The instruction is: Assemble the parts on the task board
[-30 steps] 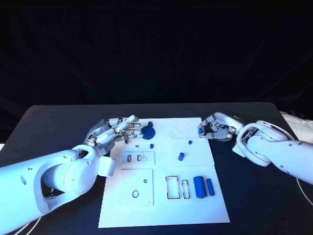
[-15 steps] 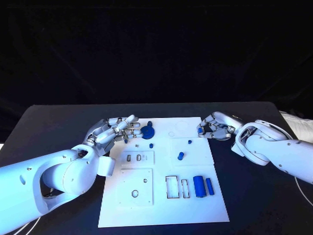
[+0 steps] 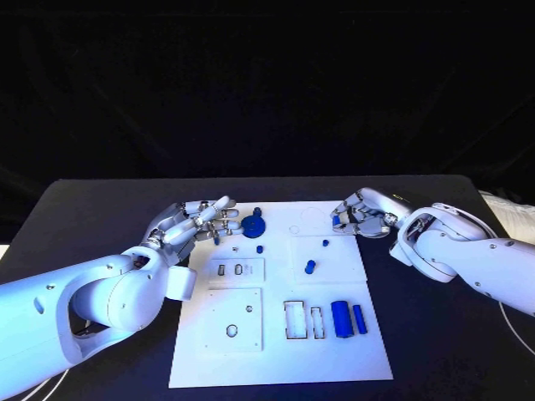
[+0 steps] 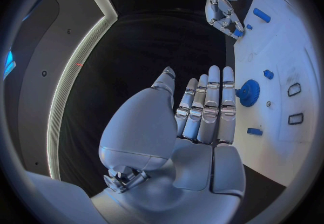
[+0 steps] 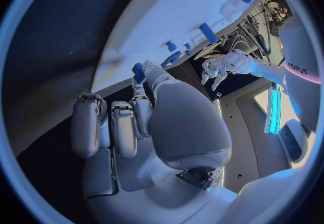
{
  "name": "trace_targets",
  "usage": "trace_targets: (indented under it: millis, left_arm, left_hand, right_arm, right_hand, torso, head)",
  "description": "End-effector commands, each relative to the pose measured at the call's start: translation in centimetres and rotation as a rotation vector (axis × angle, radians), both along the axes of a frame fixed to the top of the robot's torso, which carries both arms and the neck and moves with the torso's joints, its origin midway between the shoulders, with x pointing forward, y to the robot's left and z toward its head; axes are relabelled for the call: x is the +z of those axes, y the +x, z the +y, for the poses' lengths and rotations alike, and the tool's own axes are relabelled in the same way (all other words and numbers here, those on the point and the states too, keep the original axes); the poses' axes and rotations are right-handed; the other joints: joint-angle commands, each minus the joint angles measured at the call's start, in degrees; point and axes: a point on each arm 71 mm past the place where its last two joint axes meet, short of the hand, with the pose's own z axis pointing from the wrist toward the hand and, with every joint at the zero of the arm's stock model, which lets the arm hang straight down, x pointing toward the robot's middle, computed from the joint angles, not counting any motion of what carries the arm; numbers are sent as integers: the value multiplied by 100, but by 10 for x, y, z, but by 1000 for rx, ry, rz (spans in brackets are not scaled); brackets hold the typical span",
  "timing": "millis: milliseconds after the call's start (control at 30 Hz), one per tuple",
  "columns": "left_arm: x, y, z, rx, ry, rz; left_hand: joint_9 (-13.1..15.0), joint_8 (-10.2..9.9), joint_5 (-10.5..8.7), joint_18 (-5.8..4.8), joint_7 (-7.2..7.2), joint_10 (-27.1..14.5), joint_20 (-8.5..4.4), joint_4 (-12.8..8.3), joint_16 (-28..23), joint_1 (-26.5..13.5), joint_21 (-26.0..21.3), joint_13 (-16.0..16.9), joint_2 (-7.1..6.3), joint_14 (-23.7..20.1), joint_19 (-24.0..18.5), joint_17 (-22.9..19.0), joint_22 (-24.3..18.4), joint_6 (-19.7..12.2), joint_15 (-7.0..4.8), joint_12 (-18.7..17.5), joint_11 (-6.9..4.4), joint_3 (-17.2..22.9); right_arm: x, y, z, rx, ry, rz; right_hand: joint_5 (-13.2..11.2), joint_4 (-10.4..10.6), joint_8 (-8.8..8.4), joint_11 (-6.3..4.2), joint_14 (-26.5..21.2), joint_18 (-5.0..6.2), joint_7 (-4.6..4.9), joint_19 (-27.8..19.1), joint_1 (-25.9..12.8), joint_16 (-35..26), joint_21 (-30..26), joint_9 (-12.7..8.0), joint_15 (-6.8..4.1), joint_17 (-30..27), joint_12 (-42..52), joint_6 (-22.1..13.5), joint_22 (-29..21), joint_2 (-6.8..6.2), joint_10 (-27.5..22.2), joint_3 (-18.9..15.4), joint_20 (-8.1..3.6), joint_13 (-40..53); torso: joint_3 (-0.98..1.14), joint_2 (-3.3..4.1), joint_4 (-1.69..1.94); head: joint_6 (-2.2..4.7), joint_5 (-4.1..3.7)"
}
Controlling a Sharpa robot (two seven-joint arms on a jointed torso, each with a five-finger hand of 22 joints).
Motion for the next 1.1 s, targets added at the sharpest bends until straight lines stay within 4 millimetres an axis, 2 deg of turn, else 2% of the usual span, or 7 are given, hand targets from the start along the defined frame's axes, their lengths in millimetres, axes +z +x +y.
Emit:
trace_targets:
  millis: [33,300,400,633,800,900,1100]
  left_arm:
    - [1,0,0,-14,-12,-4]
    - [-2,4,4,6,-24,24]
    - [-4,5,4,12,-36,41]
    - [-6,10,12,40,-36,45]
    - [-7,12,15,53,-35,43]
    - [-7,12,16,56,-35,42]
    - [-7,13,17,61,-34,40]
  left_hand:
    - [-5,-32,-27,64,13,-38,26,-36,-20,25,-35,-6,38,-17,5,6,-9,-8,21,-28,11,-8]
    - [-5,-33,-27,63,13,-39,26,-37,-22,25,-36,-6,39,-18,5,8,-10,-9,21,-29,12,-8]
    - [-5,-33,-27,64,13,-39,26,-38,-22,25,-36,-6,40,-18,5,9,-10,-9,21,-29,12,-8]
    - [-5,-34,-27,64,13,-39,27,-40,-24,26,-37,-6,42,-18,5,10,-11,-9,21,-29,12,-8]
    - [-5,-34,-26,64,13,-38,27,-41,-24,26,-38,-6,43,-18,5,11,-11,-9,21,-29,11,-8]
    - [-5,-34,-26,64,12,-38,27,-42,-25,26,-38,-6,44,-18,5,11,-12,-9,21,-29,11,-7]
    - [-4,-34,-25,64,11,-36,27,-48,-26,32,-39,-6,46,-17,6,14,-13,-8,21,-28,10,-6]
  right_arm:
    - [8,-4,14,-31,18,-4]
    - [18,-18,76,23,20,-3]
    - [18,-26,107,62,3,-6]
    - [4,-44,156,122,-40,28]
    - [-11,-53,175,134,-68,46]
    - [-17,-57,182,137,-81,55]
    - [-26,-63,196,148,-103,72]
  right_hand:
    - [-29,-8,49,-83,551,-92,-174,1,99,30,26,91,-36,1332,-44,221,-1,170,117,35,-54,576]
    - [-34,-21,19,-74,539,-86,-158,-14,61,5,8,86,-33,1280,-158,181,-39,175,73,57,-63,507]
    - [-36,-23,16,-73,538,-85,-157,-15,57,2,5,86,-33,1273,-198,179,-44,174,57,59,-63,481]
    - [0,-59,-8,-65,530,-85,-146,-16,4,-15,-1,85,-29,1239,-367,159,-54,109,-7,59,-64,377]
    - [7,-68,-19,-62,527,-83,-141,-19,-19,-23,-6,84,-26,1225,-440,150,-63,91,-34,62,-63,332]
    - [7,-68,-19,-62,527,-83,-141,-19,-19,-23,-6,84,-26,1225,-440,150,-63,91,-34,62,-63,332]
    - [12,-70,-27,-59,525,-83,-137,-19,-47,-28,-8,84,-24,1216,-463,147,-66,80,-40,64,-61,318]
  torso:
    - [-21,-24,-3]
    - [-63,-108,18]
    - [-81,-140,50]
    - [-94,-178,58]
    - [-99,-182,80]
    - [-96,-171,53]
    - [-92,-171,56]
  head:
    - [-22,5]
    - [-90,79]
    - [-182,147]
    - [-301,319]
    - [-324,335]
    - [-340,384]
    - [-365,423]
